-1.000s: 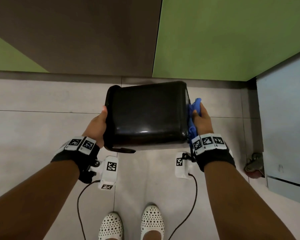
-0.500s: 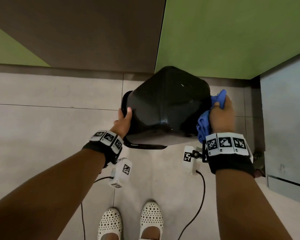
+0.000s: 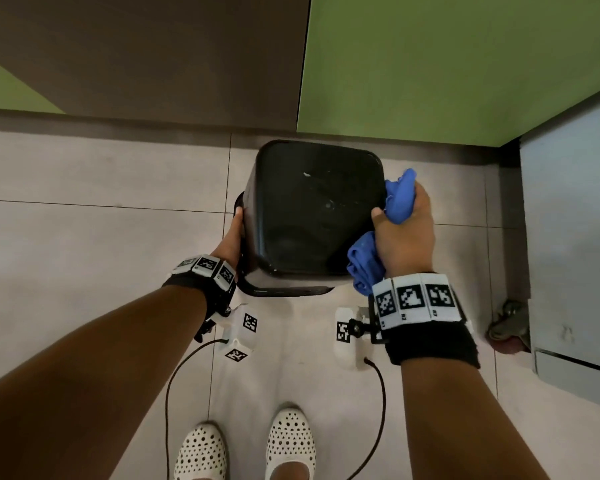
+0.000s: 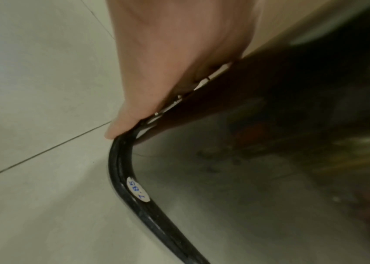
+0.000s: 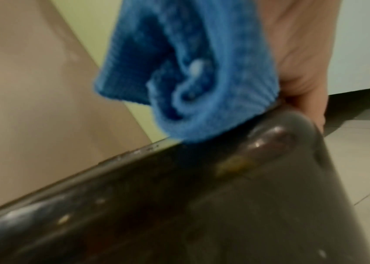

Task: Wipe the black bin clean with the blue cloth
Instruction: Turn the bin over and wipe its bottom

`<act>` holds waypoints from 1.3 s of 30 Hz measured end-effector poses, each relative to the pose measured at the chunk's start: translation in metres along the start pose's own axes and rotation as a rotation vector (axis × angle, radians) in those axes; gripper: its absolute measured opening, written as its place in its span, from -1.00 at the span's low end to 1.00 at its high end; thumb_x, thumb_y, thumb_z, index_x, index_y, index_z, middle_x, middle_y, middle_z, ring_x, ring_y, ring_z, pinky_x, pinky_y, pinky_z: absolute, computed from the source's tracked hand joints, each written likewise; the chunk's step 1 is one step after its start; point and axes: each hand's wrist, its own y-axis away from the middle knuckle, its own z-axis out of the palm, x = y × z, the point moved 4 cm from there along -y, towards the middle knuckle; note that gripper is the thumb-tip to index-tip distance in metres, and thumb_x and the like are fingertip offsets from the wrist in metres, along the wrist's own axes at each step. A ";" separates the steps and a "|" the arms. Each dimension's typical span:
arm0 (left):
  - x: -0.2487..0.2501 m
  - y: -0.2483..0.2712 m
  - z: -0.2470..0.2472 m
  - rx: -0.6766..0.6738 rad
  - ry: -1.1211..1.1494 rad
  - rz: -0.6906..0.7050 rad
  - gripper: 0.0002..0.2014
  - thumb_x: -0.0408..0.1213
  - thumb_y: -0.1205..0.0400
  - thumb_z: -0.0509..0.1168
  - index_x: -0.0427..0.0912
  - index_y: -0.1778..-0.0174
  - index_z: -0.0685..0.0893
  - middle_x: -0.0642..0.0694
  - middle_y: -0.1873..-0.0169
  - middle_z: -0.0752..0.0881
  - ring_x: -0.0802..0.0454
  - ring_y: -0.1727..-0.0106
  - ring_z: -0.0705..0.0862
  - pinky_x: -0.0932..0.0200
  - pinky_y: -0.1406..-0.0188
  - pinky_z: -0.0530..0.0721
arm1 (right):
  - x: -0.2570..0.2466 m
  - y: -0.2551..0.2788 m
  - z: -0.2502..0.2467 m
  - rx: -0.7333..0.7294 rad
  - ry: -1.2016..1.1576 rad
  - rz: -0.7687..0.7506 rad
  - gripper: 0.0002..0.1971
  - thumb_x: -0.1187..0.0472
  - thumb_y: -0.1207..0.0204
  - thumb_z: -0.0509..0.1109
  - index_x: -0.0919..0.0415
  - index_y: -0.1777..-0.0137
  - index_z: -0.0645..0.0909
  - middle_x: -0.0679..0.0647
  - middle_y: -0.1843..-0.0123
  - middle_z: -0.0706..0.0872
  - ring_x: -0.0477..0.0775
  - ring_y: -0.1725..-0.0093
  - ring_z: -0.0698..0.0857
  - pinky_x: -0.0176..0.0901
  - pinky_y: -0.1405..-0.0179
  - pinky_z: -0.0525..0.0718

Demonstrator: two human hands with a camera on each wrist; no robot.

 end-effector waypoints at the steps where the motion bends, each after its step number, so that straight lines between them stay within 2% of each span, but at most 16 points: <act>1: -0.002 -0.008 -0.004 0.027 -0.004 0.001 -0.05 0.55 -0.15 0.28 -0.02 -0.34 0.61 -0.22 -0.25 0.72 -0.24 -0.28 0.68 -0.19 -0.44 0.52 | 0.000 0.002 0.002 0.009 0.013 -0.005 -0.39 0.30 -0.52 0.34 0.03 -0.55 0.27 0.04 -0.30 0.64 0.06 -0.27 0.63 -0.10 -0.38 0.55; 5: -0.007 -0.038 -0.023 0.078 -0.089 -0.038 -0.07 0.51 -0.17 0.32 -0.08 -0.31 0.61 -0.29 -0.33 0.64 -0.39 -0.35 0.58 -0.44 -0.36 0.45 | 0.000 0.006 0.010 0.052 0.019 -0.007 -0.37 0.31 -0.56 0.30 -0.02 -0.59 0.19 0.07 -0.33 0.63 0.08 -0.29 0.61 -0.25 -0.28 0.47; 8: 0.018 -0.009 -0.014 0.109 -0.139 0.106 -0.56 0.11 -0.48 0.25 -0.18 -0.05 0.71 -0.38 -0.20 0.69 -0.34 -0.22 0.64 -0.37 -0.34 0.53 | -0.001 0.014 0.019 0.069 0.048 -0.024 -0.35 0.30 -0.59 0.27 -0.07 -0.61 0.12 0.06 -0.37 0.61 0.07 -0.29 0.61 -0.25 -0.28 0.48; 9: 0.027 0.007 -0.008 0.106 -0.130 0.130 -0.60 0.10 -0.49 0.25 -0.17 0.04 0.73 -0.34 -0.11 0.73 -0.32 -0.19 0.65 -0.31 -0.33 0.56 | -0.002 0.016 0.022 0.078 0.065 -0.037 -0.34 0.30 -0.59 0.27 -0.07 -0.61 0.10 0.07 -0.39 0.60 0.09 -0.31 0.62 -0.17 -0.34 0.50; 12: 0.046 0.045 0.007 0.047 -0.078 0.131 -0.28 0.46 -0.39 0.10 0.03 -0.26 0.67 -0.16 -0.38 0.62 -0.27 -0.38 0.57 -0.37 -0.40 0.46 | -0.003 0.016 0.028 0.090 0.086 -0.048 -0.34 0.30 -0.59 0.25 -0.07 -0.61 0.08 0.12 -0.42 0.60 0.19 -0.33 0.63 0.02 -0.41 0.55; 15: 0.062 0.088 0.019 0.030 -0.015 0.184 -0.22 0.50 -0.43 -0.13 0.21 -0.52 0.35 -0.02 -0.59 0.36 -0.22 -0.57 0.33 -0.50 -0.50 0.21 | -0.006 0.015 0.025 0.036 0.111 -0.064 -0.36 0.28 -0.62 0.22 -0.06 -0.62 0.05 0.11 -0.49 0.53 0.18 -0.41 0.57 0.02 -0.49 0.48; 18: 0.070 0.120 0.029 -0.031 -0.084 0.277 -0.12 0.54 -0.32 0.00 0.32 -0.58 0.07 0.05 -0.67 0.13 -0.15 -0.67 0.11 -0.51 -0.54 0.04 | -0.024 0.026 0.019 0.045 0.131 -0.195 -0.40 0.30 -0.64 0.18 -0.05 -0.62 0.09 0.10 -0.53 0.45 0.16 -0.50 0.47 -0.07 -0.54 0.36; 21: 0.070 0.137 0.040 -0.080 -0.208 0.329 -0.40 0.12 -0.66 0.03 0.25 -0.62 -0.03 0.05 -0.65 0.17 0.01 -0.59 0.22 -0.20 -0.54 0.24 | -0.049 0.033 0.038 -0.059 0.351 -0.359 -0.43 0.10 -0.67 0.11 -0.03 -0.64 0.02 0.16 -0.68 0.17 0.30 -0.65 0.13 0.19 -0.64 0.13; 23: 0.068 0.142 0.044 -0.103 -0.245 0.353 -0.41 -0.22 -0.74 0.02 0.14 -0.64 -0.09 0.02 -0.62 0.24 0.09 -0.48 0.33 0.00 -0.43 0.36 | -0.049 0.031 0.062 -0.222 0.581 -0.356 -0.45 -0.01 -0.69 -0.01 -0.02 -0.65 -0.04 0.12 -0.72 -0.03 0.28 -0.69 -0.07 0.29 -0.64 -0.02; 25: 0.067 0.144 0.044 -0.107 -0.289 0.375 -0.36 -0.40 -0.73 0.00 0.09 -0.64 -0.14 0.03 -0.61 0.25 0.06 -0.50 0.34 -0.01 -0.52 0.35 | -0.043 0.034 0.081 -0.296 0.727 -0.412 -0.46 -0.04 -0.67 -0.18 -0.01 -0.65 -0.03 0.08 -0.72 -0.08 0.28 -0.69 -0.10 0.34 -0.64 -0.01; 27: 0.066 0.142 0.038 -0.111 -0.297 0.372 -0.34 -0.44 -0.72 0.00 0.11 -0.63 -0.15 0.07 -0.55 0.31 0.05 -0.46 0.39 -0.07 -0.47 0.47 | -0.033 0.041 0.094 -0.319 0.838 -0.544 -0.41 -0.03 -0.59 -0.25 0.01 -0.63 0.09 0.12 -0.71 0.07 0.38 -0.67 0.02 0.37 -0.58 0.09; 29: 0.066 0.139 0.035 -0.115 -0.311 0.349 -0.33 -0.42 -0.72 0.02 0.17 -0.62 -0.14 0.18 -0.42 0.36 0.08 -0.33 0.46 0.13 -0.04 0.72 | -0.029 0.038 0.100 -0.340 0.930 -0.639 -0.44 -0.01 -0.59 -0.15 0.00 -0.59 0.24 0.14 -0.66 0.26 0.42 -0.62 0.21 0.42 -0.50 0.23; 31: 0.064 0.139 0.035 -0.103 -0.310 0.332 -0.34 -0.39 -0.73 0.03 0.22 -0.61 -0.12 0.28 -0.35 0.34 0.11 -0.27 0.46 0.29 0.31 0.73 | -0.029 0.024 0.096 -0.303 1.009 -0.717 -0.47 -0.04 -0.60 -0.08 -0.06 -0.57 0.26 0.10 -0.65 0.28 0.37 -0.62 0.24 0.43 -0.48 0.25; 33: 0.060 0.141 0.035 -0.091 -0.264 0.326 -0.37 -0.33 -0.74 0.03 0.28 -0.60 -0.10 0.25 -0.41 0.34 0.06 -0.30 0.45 0.08 0.15 0.73 | -0.029 0.005 0.086 -0.266 1.022 -0.720 -0.49 -0.06 -0.64 -0.06 -0.13 -0.60 0.15 0.05 -0.70 0.13 0.30 -0.67 0.10 0.40 -0.56 0.11; 35: 0.054 0.140 0.035 -0.076 -0.220 0.309 -0.41 -0.26 -0.74 0.01 0.30 -0.59 -0.07 0.13 -0.53 0.33 -0.03 -0.33 0.46 -0.10 0.02 0.66 | -0.026 -0.007 0.075 -0.189 0.993 -0.584 -0.49 -0.04 -0.68 -0.05 -0.14 -0.63 0.02 0.04 -0.72 -0.04 0.27 -0.69 -0.04 0.35 -0.60 -0.02; 39: 0.053 0.140 0.037 -0.035 -0.256 0.306 -0.44 -0.25 -0.75 -0.01 0.33 -0.58 -0.02 0.02 -0.55 0.36 -0.10 -0.32 0.50 -0.14 0.08 0.70 | -0.031 0.007 0.077 0.039 0.832 -0.390 -0.45 0.02 -0.62 -0.13 0.00 -0.63 0.09 0.18 -0.71 0.03 0.42 -0.66 0.04 0.37 -0.57 0.10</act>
